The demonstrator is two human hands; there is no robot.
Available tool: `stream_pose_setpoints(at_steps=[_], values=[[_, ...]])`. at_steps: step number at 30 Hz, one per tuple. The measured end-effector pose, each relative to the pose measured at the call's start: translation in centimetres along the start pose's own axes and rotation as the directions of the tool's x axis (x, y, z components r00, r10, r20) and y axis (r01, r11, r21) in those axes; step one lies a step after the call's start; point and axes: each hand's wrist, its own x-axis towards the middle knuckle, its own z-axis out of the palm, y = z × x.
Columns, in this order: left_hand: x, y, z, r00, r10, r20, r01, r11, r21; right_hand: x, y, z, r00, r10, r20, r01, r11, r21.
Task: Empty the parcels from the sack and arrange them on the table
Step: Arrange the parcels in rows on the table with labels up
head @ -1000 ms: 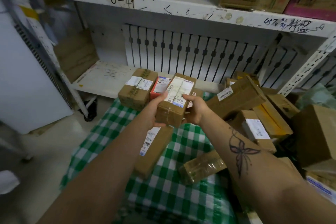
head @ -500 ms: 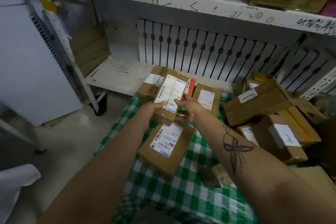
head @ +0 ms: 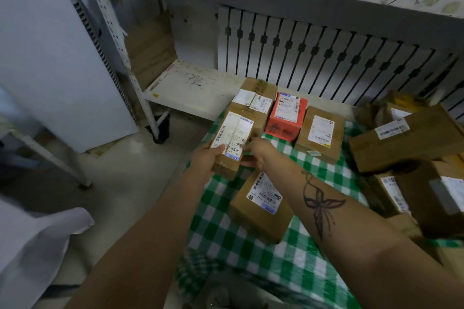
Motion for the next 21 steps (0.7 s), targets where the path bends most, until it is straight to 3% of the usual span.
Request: stream_pose_setpoints(at_steps=[9,18,21], values=[[3.2,-1.7,-1.1,0.994,-0.102,-0.046,0.104,0.993,0.062,1.6,0.6,2.1,0.991,0.130,-0.004,-0.130,0.989,-0.065],[4.8,-2.9,-1.1,0.995,-0.046,-0.093,0.064,0.979,0.194,2.4,1.8,1.9,0.988,0.156,0.004,-0.155,0.986,-0.060],[4.7,-3.0,-0.3,0.989,-0.025,-0.146,0.072,0.943,0.324,2.5,1.7,1.6,0.991,0.131,-0.030,-0.131,0.991,-0.013]])
